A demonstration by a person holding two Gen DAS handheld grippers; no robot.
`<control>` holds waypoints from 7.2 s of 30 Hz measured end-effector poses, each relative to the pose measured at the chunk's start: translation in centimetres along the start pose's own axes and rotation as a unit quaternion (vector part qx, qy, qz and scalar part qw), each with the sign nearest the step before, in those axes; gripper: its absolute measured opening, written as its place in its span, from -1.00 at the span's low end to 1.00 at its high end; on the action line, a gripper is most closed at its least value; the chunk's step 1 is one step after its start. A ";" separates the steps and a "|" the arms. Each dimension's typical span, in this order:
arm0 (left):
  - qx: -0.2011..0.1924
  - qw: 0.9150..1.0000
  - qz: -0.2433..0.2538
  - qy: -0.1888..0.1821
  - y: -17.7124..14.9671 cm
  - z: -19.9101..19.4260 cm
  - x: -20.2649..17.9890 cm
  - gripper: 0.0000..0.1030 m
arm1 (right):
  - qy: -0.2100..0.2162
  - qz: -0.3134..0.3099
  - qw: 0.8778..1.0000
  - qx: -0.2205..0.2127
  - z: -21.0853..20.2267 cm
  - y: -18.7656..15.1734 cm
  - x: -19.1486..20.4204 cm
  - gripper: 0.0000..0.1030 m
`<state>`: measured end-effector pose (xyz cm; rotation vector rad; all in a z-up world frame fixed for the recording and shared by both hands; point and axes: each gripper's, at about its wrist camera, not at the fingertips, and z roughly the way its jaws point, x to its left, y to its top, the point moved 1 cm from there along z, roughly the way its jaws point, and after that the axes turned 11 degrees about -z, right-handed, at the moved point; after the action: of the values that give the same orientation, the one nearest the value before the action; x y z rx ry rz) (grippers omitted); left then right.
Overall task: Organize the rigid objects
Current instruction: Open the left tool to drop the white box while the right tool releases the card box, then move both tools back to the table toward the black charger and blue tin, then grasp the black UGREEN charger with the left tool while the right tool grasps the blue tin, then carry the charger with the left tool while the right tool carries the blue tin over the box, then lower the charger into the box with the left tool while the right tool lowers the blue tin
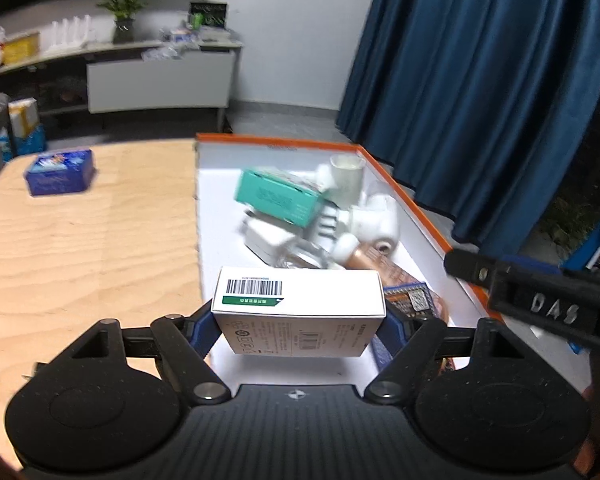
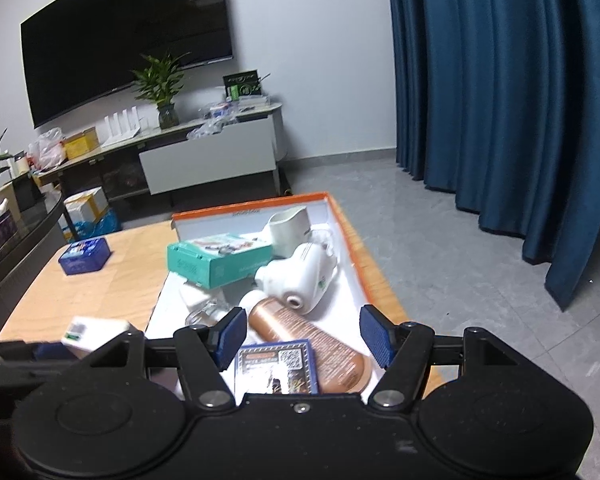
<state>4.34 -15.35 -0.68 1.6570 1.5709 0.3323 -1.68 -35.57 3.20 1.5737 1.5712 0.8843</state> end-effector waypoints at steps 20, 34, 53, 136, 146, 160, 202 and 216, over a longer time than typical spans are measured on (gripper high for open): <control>-0.039 0.999 -0.020 0.013 1.3 -4.5 2.2 0.71 | 0.045 -0.013 0.998 -0.029 -2.8 2.0 3.1 0.71; -0.057 0.995 -0.048 0.066 -0.2 -6.8 11.6 0.78 | 0.107 -0.079 0.991 -0.009 -2.0 1.3 9.5 0.74; -0.042 0.996 0.010 0.080 -1.8 -1.7 12.5 0.23 | 0.120 -0.086 0.989 0.010 0.2 1.0 10.9 0.74; -0.108 0.993 0.000 -0.052 3.4 -5.3 -0.9 0.23 | 0.019 -0.034 0.998 -0.059 -4.0 4.1 0.2 0.46; -0.088 0.996 -0.003 -0.018 2.6 -4.2 -0.9 0.23 | 0.037 -0.033 0.998 -0.040 -2.0 3.2 -0.1 0.46; -0.076 0.997 0.003 -0.002 1.6 -3.8 -1.5 0.23 | 0.053 -0.031 0.998 -0.029 -0.3 3.3 -0.8 0.46; -0.047 0.999 0.014 0.000 1.4 -0.5 -1.1 0.23 | 0.065 -0.041 0.996 0.033 6.8 5.1 -0.5 0.47; -0.042 0.999 0.010 -0.001 1.5 0.4 -0.9 0.23 | 0.067 -0.041 0.996 0.048 9.2 5.4 -0.5 0.47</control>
<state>5.53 -16.15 0.44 1.6100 1.5194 0.4021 8.99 -36.29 3.38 1.5314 1.7847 0.8964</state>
